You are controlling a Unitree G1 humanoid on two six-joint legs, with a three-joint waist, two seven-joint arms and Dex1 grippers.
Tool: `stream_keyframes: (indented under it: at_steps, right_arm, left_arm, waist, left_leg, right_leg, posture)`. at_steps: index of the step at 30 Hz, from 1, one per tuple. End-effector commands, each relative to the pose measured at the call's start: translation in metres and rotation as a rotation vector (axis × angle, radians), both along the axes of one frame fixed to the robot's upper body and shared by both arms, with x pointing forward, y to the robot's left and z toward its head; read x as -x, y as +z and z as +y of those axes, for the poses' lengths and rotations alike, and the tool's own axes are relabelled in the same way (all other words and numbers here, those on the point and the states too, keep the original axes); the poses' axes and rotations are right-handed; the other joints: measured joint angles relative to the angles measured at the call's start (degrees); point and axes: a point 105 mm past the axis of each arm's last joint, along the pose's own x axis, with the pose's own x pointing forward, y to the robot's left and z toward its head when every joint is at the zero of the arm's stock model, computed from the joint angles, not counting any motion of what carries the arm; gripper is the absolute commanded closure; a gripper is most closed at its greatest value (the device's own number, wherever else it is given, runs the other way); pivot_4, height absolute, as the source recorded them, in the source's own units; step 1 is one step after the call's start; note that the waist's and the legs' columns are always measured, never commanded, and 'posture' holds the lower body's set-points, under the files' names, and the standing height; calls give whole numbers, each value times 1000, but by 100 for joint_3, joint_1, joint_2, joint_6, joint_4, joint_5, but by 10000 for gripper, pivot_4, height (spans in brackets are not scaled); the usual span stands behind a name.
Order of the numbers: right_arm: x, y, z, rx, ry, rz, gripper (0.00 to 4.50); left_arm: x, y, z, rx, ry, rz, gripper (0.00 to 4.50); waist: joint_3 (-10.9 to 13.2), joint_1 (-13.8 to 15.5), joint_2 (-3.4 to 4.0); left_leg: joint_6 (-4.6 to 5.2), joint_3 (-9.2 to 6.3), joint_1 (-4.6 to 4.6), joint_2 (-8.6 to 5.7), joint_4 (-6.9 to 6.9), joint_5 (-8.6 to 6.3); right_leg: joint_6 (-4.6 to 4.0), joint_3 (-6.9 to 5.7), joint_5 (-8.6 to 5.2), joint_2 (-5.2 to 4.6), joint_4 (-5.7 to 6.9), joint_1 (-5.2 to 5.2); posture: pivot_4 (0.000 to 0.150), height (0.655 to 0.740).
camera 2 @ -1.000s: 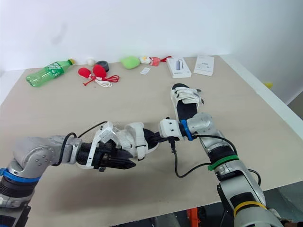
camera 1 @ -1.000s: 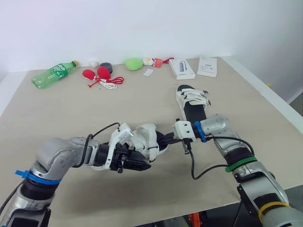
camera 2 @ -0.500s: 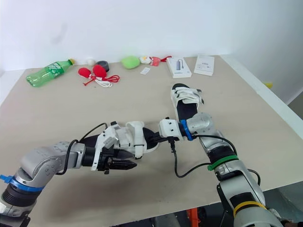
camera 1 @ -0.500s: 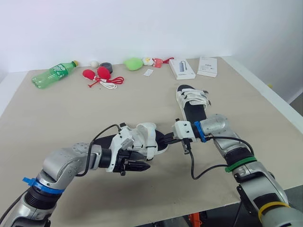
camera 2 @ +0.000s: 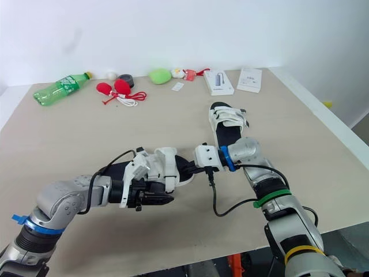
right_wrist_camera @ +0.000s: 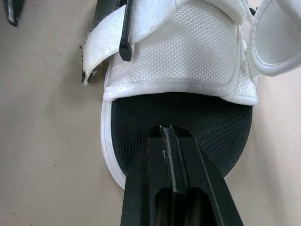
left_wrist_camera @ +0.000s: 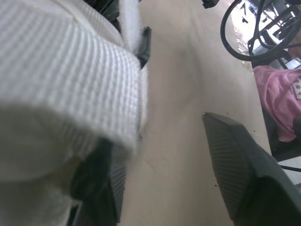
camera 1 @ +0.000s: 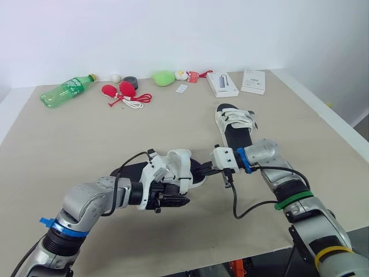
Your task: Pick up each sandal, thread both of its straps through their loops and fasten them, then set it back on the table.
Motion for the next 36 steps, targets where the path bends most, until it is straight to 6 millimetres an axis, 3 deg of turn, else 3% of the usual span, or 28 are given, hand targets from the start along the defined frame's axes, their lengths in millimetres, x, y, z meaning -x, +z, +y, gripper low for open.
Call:
stream_keyframes:
  at_steps: [1, 3, 8, 19, 34, 35, 36]
  right_arm:
    - [3, -18, -4, 68, -15, 39, 45000]
    - [4, -18, -5, 68, -17, 39, 45000]
    - [4, -19, -8, 74, -20, 38, 45000]
    - [5, -20, -8, 75, -18, 39, 45000]
    - [4, -20, -6, 81, -9, 42, 45000]
    - [4, -20, -6, 81, -9, 42, 45000]
    - [4, -20, -6, 82, -10, 42, 45000]
  left_arm:
    - [1, 7, -9, 49, -26, -14, 36271]
    - [-1, 8, -10, 65, -11, 3, 44590]
    - [-2, 8, -8, 69, -9, 14, 44590]
    - [39, -2, 3, 41, -122, 61, 44590]
    - [61, 6, 7, 47, -256, 189, 44590]
    - [63, 9, 9, 40, -280, 189, 38529]
    - [67, 11, 13, 27, -312, 191, 36777]
  waist:
    - [0, -3, 0]
    - [0, -2, 0]
    - [0, 1, 0]
    - [0, -12, 1]
    - [0, -2, 1]
    - [0, -2, 1]
    - [0, -4, 0]
  left_leg:
    - [0, 1, 0, 1, 0, 0]
    - [0, 0, 0, 2, -2, -1]
    - [0, -1, -2, 3, -3, 0]
    - [-2, -3, -2, 7, -17, -4]
    - [-2, -7, -1, 7, -20, -4]
    - [-3, -8, -1, 7, -22, -5]
    - [-3, -8, -1, 7, -23, -5]
  right_leg:
    - [0, 0, 0, 0, 0, -1]
    - [0, -1, 0, 3, 0, -1]
    - [-2, -3, -1, 5, 0, 0]
    - [-13, 1, -11, 5, -1, -5]
    - [-17, -3, -14, 9, -2, -7]
    - [-19, -3, -16, 10, -1, -7]
    - [-20, -4, -16, 10, -2, -7]
  posture:
    - [1500, 7400]
    - [1500, 7400]
    - [1500, 7400]
    - [1500, 7400]
    - [1500, 7400]
    - [1500, 7400]
    - [1500, 7400]
